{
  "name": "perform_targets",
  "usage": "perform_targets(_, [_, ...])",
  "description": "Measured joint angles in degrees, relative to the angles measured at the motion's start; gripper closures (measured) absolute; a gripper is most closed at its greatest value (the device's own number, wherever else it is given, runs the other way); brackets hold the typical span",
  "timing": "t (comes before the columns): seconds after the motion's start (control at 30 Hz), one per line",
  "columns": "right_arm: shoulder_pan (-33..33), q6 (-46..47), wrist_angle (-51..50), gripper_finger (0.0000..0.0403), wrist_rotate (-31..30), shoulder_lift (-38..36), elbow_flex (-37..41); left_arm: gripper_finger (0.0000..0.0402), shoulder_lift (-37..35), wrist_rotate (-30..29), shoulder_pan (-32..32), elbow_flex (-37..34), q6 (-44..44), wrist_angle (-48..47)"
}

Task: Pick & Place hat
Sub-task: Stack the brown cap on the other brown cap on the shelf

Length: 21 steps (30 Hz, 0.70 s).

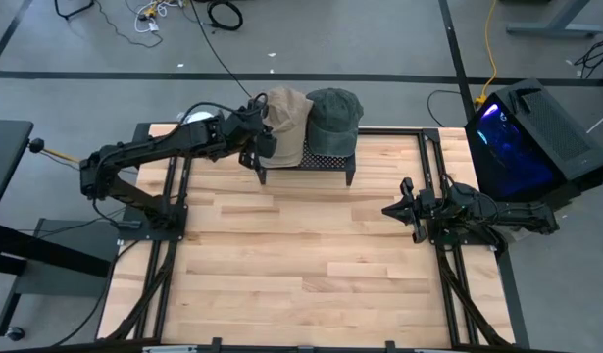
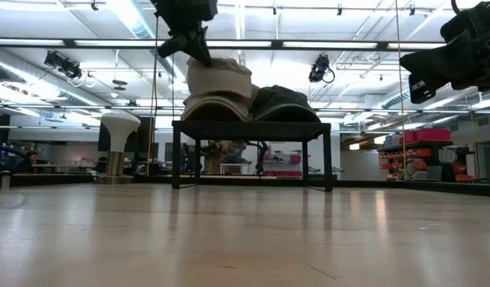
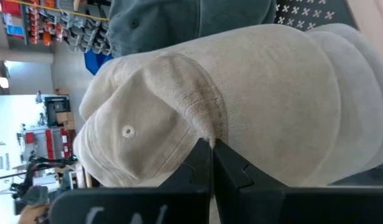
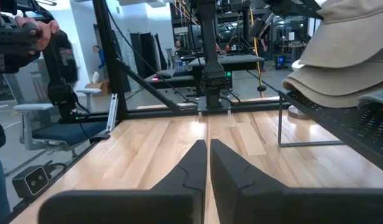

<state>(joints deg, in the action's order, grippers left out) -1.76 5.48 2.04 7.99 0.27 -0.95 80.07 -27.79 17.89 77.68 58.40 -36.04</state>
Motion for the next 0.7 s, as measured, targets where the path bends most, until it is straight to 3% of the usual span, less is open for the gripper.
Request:
perform_targets(0.33, [0.0, 0.0, 0.0, 0.0378, 0.0, 0.0, 0.0, 0.0399, 0.2, -0.3, 0.4, -4.8, 0.8, 1.8])
perform_targets(0.7, [0.0, 0.0, 0.0, 0.0378, 0.0, 0.0, 0.0, 0.0399, 0.2, 0.0, 0.3, -5.0, 1.5, 2.4])
